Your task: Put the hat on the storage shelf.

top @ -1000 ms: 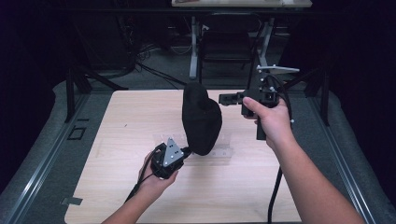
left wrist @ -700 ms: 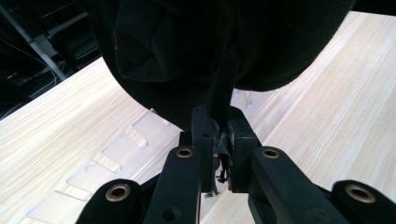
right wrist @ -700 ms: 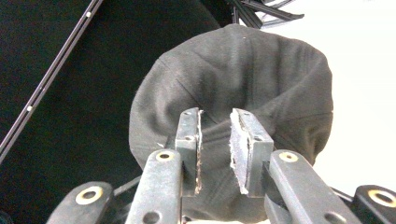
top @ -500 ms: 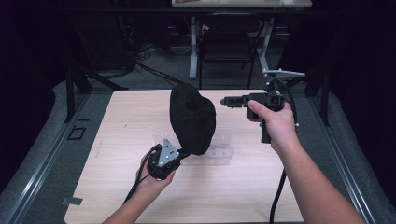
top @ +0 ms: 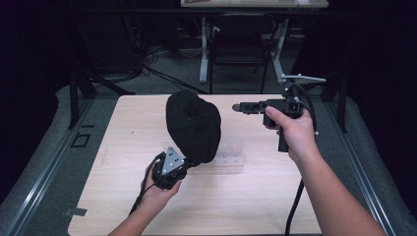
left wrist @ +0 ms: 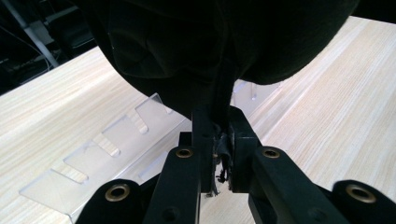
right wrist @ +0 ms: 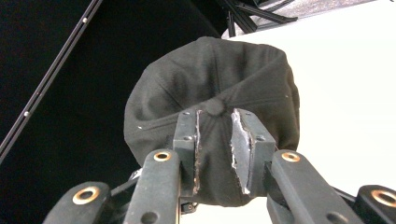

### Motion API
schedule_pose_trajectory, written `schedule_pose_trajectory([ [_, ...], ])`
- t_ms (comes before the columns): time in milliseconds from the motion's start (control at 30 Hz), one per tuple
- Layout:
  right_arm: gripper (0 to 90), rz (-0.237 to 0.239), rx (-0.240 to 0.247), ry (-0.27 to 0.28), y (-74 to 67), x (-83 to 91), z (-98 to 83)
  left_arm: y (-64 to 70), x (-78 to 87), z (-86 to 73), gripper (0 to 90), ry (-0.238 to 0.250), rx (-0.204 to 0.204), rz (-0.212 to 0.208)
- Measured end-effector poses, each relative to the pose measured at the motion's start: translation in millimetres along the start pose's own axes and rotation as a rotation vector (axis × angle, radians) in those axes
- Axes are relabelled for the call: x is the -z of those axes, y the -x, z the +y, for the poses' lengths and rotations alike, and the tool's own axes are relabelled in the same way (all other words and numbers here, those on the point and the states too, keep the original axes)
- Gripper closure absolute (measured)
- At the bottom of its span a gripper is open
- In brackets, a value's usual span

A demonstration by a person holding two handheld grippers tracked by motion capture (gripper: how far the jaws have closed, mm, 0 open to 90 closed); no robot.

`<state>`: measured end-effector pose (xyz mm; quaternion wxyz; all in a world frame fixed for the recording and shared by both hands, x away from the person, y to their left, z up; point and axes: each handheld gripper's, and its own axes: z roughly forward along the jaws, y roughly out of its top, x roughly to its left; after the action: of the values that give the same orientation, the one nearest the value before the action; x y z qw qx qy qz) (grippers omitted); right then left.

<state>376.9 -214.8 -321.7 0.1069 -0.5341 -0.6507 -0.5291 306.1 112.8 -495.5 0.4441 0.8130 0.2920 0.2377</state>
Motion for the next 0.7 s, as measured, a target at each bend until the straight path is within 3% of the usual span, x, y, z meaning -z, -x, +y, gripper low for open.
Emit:
schedule_pose_trajectory([
  [300,71.2,-0.009,-0.004,0.010,5.1,1.5,-4.4,-5.4,-5.6,-18.0,84.2,-0.026,0.072,0.001],
  [367,71.0,-0.019,0.003,0.008,6.9,2.7,-6.9,-7.3,-5.3,-20.8,84.0,-0.035,0.057,-0.001],
  [467,70.7,-0.065,0.031,0.018,7.3,3.2,-11.6,-7.3,-4.8,-25.9,83.0,-0.040,0.069,0.000],
  [700,70.3,-0.110,0.071,0.010,12.4,2.6,-25.8,-9.8,1.0,-33.2,74.0,-0.048,0.095,0.006],
])
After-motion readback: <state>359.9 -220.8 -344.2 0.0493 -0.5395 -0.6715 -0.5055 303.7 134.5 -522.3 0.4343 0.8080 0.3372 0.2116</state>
